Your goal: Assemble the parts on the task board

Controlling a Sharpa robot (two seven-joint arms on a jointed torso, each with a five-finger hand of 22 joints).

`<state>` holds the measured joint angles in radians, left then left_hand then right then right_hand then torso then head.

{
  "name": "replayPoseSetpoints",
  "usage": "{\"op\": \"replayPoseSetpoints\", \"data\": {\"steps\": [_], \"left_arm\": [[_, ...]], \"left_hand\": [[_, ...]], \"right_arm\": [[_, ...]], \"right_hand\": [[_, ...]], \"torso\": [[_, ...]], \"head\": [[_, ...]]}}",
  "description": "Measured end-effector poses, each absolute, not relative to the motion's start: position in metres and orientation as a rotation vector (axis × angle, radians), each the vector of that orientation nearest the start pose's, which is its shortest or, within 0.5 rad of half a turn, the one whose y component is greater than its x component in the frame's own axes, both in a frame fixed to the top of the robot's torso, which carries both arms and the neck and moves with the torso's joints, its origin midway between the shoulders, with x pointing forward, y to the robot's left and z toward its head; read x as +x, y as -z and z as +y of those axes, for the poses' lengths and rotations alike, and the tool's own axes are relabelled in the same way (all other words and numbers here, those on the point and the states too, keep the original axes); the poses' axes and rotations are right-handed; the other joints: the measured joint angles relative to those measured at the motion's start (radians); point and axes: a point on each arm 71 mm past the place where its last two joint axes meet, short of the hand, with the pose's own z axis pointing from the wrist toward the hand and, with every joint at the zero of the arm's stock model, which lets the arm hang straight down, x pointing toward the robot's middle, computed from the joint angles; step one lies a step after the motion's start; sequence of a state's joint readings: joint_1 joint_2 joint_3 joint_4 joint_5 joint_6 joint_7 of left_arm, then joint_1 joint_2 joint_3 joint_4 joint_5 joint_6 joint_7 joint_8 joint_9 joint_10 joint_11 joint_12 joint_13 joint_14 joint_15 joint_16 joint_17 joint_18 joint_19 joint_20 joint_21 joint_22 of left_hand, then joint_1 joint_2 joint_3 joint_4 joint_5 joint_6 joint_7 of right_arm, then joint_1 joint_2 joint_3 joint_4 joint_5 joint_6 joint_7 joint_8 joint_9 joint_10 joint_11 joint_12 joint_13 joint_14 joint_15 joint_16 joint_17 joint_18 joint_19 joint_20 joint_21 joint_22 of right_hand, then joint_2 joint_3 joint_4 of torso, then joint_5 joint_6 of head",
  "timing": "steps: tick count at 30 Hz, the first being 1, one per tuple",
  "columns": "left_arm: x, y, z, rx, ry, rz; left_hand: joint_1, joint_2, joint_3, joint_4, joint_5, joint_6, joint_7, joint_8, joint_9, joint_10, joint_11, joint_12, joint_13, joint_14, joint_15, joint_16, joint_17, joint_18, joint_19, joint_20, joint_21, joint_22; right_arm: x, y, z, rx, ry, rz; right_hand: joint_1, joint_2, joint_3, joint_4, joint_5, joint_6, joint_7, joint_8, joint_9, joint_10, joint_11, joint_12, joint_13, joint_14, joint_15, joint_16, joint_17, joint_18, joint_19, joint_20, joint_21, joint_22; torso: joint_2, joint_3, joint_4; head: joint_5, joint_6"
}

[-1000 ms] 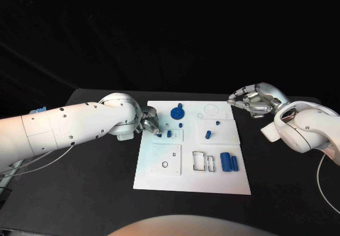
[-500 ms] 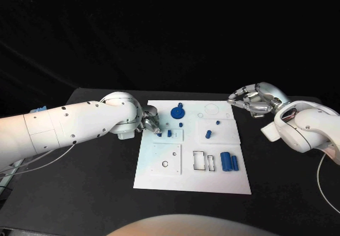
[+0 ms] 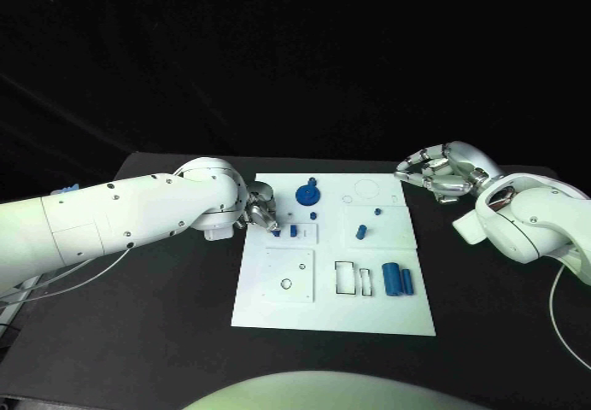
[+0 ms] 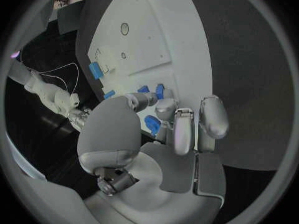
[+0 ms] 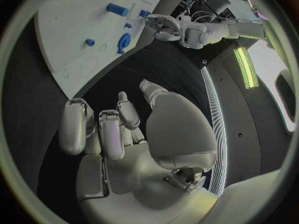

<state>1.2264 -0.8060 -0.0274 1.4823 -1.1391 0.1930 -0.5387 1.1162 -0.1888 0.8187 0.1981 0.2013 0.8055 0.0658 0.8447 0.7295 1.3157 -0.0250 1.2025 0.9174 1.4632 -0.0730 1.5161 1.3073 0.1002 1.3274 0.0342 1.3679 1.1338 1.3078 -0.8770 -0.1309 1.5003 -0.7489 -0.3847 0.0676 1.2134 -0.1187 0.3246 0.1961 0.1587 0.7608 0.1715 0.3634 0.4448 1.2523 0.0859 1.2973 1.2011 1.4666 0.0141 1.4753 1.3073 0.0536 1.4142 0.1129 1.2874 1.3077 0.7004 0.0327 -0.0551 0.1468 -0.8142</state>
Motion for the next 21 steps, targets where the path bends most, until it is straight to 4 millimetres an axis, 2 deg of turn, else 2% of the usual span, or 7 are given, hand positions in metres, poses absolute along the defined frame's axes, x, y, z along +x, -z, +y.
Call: {"op": "replayPoseSetpoints", "data": {"steps": [1,21], "left_arm": [[0.4881,0.2139,0.2123,-0.111,0.34,2.324],[0.4892,0.2144,0.2107,-0.108,0.336,2.327]], "left_hand": [[-0.003,-0.003,0.016,-0.016,0.0,0.0,0.0,0.001,0.001,0.007,0.0,0.0,0.004,0.001,-0.001,0.0,0.0,0.0,0.0,0.0,0.003,0.001],[-0.027,-0.001,0.016,-0.016,0.0,0.003,0.003,0.039,0.035,0.02,-0.013,0.009,0.022,0.004,-0.011,0.01,0.0,0.0,0.007,-0.007,0.007,0.011]], "right_arm": [[0.4993,0.1655,-0.2307,0.443,-0.977,1.666],[0.4993,0.1656,-0.2311,0.444,-0.976,1.666]], "right_hand": [[0.0,0.0,0.0,0.0,0.0,0.0,0.0,0.0,0.0,0.0,0.0,0.0,0.0,0.0,0.0,0.0,0.0,0.0,0.0,0.0,0.0,0.0],[0.0,0.0,0.0,0.0,0.0,0.0,0.0,0.0,0.0,0.0,0.0,0.0,0.0,0.0,0.0,0.0,0.0,0.0,0.0,0.0,0.0,0.0]], "torso": [[0.0,0.0,0.0002],[0.0,-0.0007,0.0012]], "head": [[0.0,0.0],[-0.001,-0.003]]}}
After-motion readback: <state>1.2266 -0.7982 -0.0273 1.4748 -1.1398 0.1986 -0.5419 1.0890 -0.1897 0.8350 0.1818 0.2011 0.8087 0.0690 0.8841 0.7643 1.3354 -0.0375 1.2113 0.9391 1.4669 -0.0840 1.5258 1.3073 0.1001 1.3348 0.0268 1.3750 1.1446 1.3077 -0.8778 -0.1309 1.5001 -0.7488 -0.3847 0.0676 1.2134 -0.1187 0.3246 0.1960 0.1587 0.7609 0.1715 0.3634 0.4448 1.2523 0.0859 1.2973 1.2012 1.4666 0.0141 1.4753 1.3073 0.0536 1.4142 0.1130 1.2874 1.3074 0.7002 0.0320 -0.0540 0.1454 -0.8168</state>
